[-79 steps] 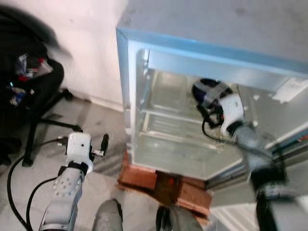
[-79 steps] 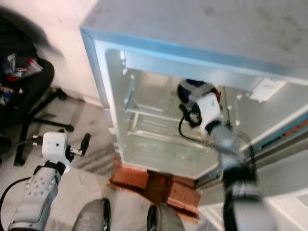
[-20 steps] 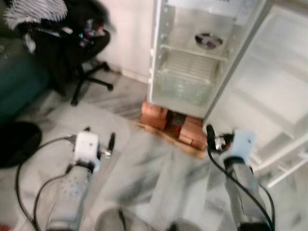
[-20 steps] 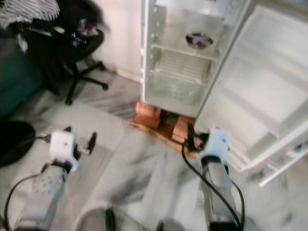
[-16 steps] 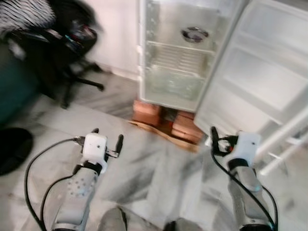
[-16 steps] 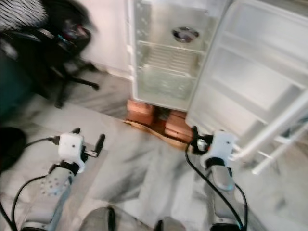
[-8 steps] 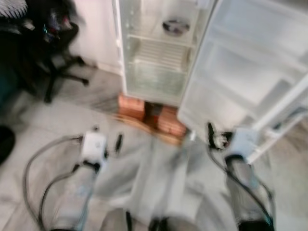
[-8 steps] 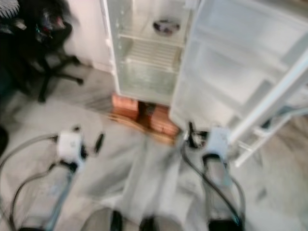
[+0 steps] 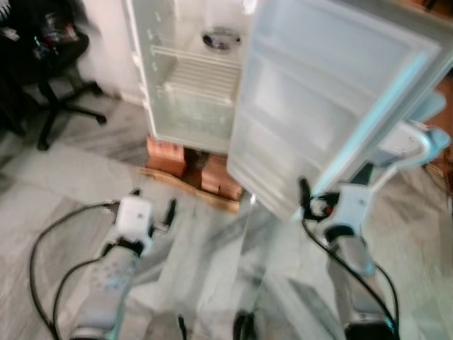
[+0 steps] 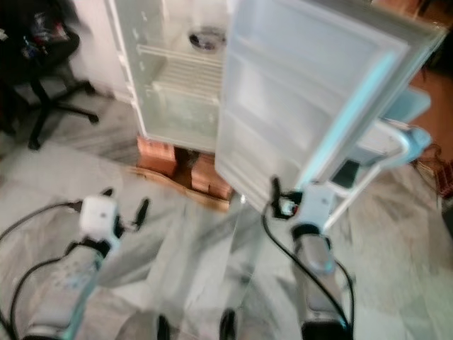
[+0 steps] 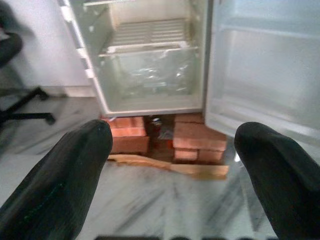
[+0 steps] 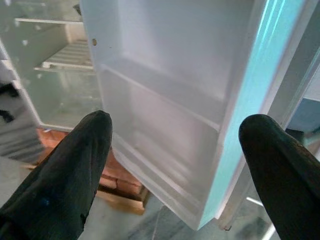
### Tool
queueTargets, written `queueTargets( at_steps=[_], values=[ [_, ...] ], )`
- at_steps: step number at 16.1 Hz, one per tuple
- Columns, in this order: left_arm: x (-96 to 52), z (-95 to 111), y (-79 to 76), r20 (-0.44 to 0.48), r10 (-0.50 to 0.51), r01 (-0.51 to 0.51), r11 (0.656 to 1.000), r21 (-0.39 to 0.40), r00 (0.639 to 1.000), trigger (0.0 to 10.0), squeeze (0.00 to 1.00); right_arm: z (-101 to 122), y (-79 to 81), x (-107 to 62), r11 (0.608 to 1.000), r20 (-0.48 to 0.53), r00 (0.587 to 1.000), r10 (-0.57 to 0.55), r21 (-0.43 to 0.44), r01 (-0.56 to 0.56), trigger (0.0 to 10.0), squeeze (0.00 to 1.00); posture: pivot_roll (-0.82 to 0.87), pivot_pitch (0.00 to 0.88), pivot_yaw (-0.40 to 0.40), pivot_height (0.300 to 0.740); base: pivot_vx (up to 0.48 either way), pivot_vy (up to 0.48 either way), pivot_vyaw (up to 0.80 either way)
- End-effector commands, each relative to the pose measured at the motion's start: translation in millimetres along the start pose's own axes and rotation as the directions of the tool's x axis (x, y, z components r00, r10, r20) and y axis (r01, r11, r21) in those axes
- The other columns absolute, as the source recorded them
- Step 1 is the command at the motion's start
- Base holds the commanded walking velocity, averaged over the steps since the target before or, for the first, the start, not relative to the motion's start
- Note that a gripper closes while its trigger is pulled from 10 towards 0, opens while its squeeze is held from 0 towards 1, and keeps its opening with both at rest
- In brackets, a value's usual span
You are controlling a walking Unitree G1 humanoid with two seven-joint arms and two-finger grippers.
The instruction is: Restocking fridge
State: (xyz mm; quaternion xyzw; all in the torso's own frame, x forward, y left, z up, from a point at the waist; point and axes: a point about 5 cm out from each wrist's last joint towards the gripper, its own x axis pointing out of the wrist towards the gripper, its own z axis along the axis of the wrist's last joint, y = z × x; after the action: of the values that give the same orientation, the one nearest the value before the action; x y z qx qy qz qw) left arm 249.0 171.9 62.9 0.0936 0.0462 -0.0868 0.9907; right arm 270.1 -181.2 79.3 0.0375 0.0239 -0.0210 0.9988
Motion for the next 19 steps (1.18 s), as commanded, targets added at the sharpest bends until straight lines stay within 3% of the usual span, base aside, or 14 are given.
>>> queueTargets(
  at_steps=[1,11,13,19],
  values=[
    [0.3,-0.8,-3.8,-0.004,-0.008,0.008,1.0,-0.003,1.0,10.0,0.0,-0.8,-9.0,-1.4,1.0,-0.004,1.0,-0.025,-0.006,0.025,10.0,0.0,0.07,0.138,-0.026,0.74,0.0,-0.345,0.0],
    [5.6,0.8,-4.0,0.001,-0.003,0.003,1.0,-0.003,1.0,10.0,0.0,0.0,-7.4,0.9,1.0,0.003,1.0,-0.011,0.017,0.011,10.0,0.0,0.07,0.13,-0.026,0.74,0.0,-0.34,0.0],
    [5.8,2.0,-3.4,0.015,0.006,-0.005,1.0,-0.027,1.0,10.0,0.0,3.2,-3.2,-0.3,0.999,0.029,0.999,0.032,0.008,-0.033,10.0,0.0,0.07,0.127,-0.024,0.74,0.0,0.0,0.26],
    [6.2,2.7,-3.0,0.025,-0.012,0.013,1.0,-0.025,1.0,10.0,0.0,2.7,-3.6,0.9,1.0,0.03,0.999,0.022,-0.002,-0.022,10.0,0.0,0.07,0.126,-0.028,0.74,0.0,0.0,0.53]
  ],
)
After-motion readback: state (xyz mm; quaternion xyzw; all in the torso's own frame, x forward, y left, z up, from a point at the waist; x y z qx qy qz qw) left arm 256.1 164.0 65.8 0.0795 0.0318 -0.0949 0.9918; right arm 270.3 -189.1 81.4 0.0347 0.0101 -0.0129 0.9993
